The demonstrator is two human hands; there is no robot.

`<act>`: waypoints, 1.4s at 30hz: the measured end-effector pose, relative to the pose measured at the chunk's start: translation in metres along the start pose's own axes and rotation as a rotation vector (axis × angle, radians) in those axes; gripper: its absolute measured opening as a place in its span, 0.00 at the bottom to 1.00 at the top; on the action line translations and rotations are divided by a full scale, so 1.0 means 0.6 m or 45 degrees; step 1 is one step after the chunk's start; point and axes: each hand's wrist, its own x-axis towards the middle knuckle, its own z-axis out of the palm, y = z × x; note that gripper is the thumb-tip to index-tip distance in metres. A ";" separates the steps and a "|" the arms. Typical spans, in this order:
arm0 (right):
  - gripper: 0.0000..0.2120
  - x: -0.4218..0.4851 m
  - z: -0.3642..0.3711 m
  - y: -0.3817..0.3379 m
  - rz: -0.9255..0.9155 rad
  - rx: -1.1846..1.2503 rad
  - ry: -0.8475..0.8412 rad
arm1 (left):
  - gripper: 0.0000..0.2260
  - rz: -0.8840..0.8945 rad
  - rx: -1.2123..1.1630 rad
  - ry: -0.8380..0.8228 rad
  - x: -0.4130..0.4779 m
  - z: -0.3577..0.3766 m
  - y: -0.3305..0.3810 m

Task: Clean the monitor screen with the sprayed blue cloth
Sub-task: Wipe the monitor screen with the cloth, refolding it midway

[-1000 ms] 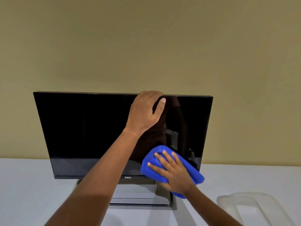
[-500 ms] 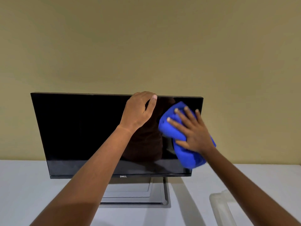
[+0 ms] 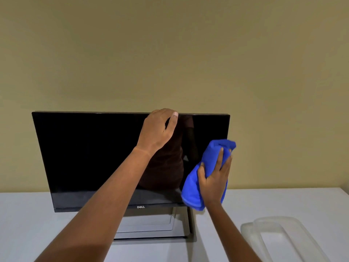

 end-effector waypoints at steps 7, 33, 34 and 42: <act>0.33 -0.147 0.015 0.052 0.419 -0.092 -0.164 | 0.20 -0.062 -0.070 -0.070 0.000 -0.007 -0.001; 0.26 -0.060 0.149 -0.241 -0.850 -0.462 -0.315 | 0.36 -0.409 -0.405 -0.524 0.054 -0.048 -0.008; 0.26 -0.051 0.148 -0.232 -0.901 -0.442 -0.285 | 0.36 -0.410 -0.392 -0.536 0.056 -0.049 -0.008; 0.32 0.089 0.018 -0.115 -1.247 -0.604 -0.182 | 0.37 -0.389 -0.396 -0.554 0.067 -0.047 -0.011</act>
